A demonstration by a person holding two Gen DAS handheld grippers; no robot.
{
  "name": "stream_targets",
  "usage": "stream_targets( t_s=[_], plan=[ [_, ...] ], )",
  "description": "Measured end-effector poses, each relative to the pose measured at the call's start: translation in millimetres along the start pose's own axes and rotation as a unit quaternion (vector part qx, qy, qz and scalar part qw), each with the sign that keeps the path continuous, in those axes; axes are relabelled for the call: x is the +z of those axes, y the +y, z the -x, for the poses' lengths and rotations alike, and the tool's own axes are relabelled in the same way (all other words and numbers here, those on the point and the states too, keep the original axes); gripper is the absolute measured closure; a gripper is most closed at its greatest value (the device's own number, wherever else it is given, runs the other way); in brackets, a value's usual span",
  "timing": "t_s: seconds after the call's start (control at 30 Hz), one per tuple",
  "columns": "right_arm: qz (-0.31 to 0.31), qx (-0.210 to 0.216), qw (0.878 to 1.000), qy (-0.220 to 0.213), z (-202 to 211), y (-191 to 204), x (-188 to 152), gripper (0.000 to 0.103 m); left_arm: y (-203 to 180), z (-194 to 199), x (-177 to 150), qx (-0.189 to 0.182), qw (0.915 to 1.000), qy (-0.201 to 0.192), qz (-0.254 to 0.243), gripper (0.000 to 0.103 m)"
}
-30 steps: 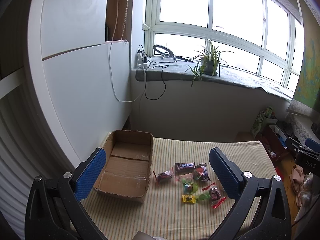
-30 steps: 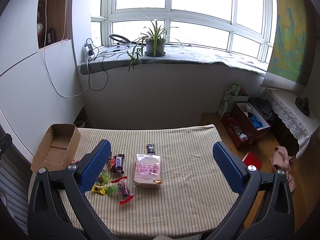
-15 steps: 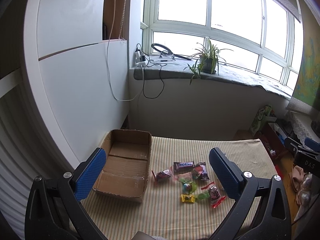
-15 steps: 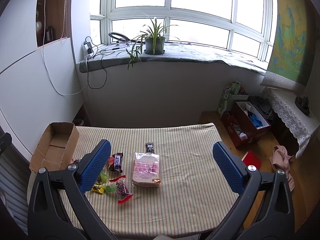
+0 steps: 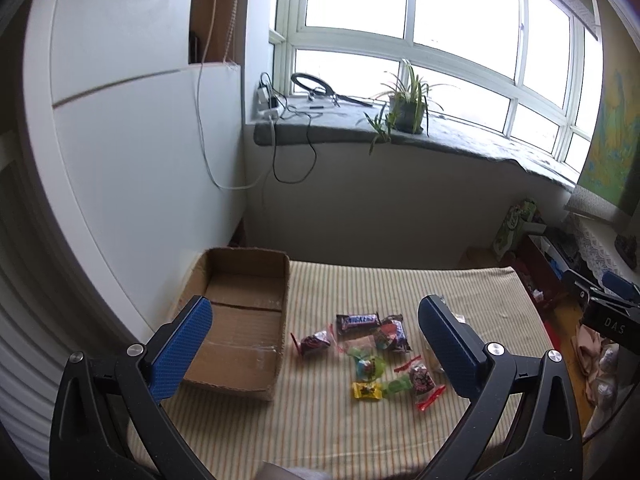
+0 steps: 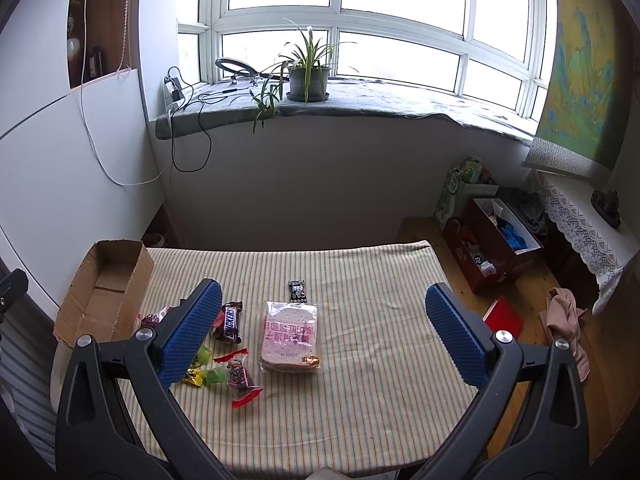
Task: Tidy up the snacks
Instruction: 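Move the left tool to the bread package and close its fingers on it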
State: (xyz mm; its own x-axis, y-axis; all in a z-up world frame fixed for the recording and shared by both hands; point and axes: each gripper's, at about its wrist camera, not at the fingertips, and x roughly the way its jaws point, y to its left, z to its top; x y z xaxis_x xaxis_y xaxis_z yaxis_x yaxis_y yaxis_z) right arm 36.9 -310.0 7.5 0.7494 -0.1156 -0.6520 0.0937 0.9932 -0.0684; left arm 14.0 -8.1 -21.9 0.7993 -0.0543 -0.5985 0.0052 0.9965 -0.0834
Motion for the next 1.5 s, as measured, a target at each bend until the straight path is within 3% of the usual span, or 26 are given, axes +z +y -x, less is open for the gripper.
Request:
stream_targets(
  t_s=[0.1,0.27,0.57,0.63,0.8,0.93,1.0,1.07,1.13,1.27,1.4,1.47,1.5],
  plan=[
    [-0.004,0.005,1.0,0.009,-8.2,-5.3,-3.2,0.0,1.9,-13.5,-4.3,-0.031,0.999,0.03,0.014,0.0],
    [-0.015,0.035,0.999,0.036,-26.1,-17.6,-16.3,0.0,-1.6,-31.3,-13.1,-0.046,0.9973,0.054,0.021,0.001],
    [-0.079,0.136,0.982,0.108,-79.2,-43.0,-44.8,0.0,-16.4,-74.9,-33.6,-0.09,0.9882,0.118,0.039,0.006],
    [-0.094,0.161,0.973,0.136,-97.6,-45.7,-52.4,0.0,-23.0,-84.2,-35.9,-0.108,0.9839,0.137,0.039,0.006],
    [-0.12,0.163,0.966,0.162,-126.2,-54.6,-67.5,0.0,-49.0,-110.2,-43.5,-0.152,0.9707,0.183,0.034,0.012],
    [-0.121,0.187,0.954,0.2,-153.8,-54.3,-71.7,0.0,-73.2,-137.2,-52.9,-0.193,0.9551,0.222,0.04,0.012],
    [-0.13,0.205,0.943,0.228,-172.4,-56.6,-76.5,0.0,-88.4,-155.7,-62.2,-0.216,0.943,0.249,0.043,0.016],
    [-0.138,0.217,0.934,0.247,-186.3,-56.4,-80.1,0.006,-98.1,-167.4,-67.6,-0.213,0.9411,0.26,0.04,0.029],
    [-0.144,0.227,0.927,0.26,-199.6,-57.1,-83.0,0.011,-107.6,-183.2,-73.4,-0.207,0.9396,0.271,0.032,0.034],
    [-0.147,0.232,0.922,0.274,-219.3,-58.4,-85.3,0.023,-117.4,-201.0,-77.7,-0.205,0.9373,0.282,0.009,0.051],
    [-0.158,0.238,0.913,0.29,-239.7,-58.0,-89.9,0.032,-118.4,-213.9,-78.9,-0.216,0.9304,0.296,0.014,0.054],
    [-0.171,0.246,0.905,0.302,-248.7,-58.1,-94.0,0.046,-119.2,-222.2,-80.1,-0.225,0.925,0.305,0.028,0.054],
    [-0.182,0.25,0.9,0.308,-255.6,-58.2,-96.8,0.047,-118.4,-225.2,-80.5,-0.227,0.9233,0.308,0.035,0.054]
  ],
)
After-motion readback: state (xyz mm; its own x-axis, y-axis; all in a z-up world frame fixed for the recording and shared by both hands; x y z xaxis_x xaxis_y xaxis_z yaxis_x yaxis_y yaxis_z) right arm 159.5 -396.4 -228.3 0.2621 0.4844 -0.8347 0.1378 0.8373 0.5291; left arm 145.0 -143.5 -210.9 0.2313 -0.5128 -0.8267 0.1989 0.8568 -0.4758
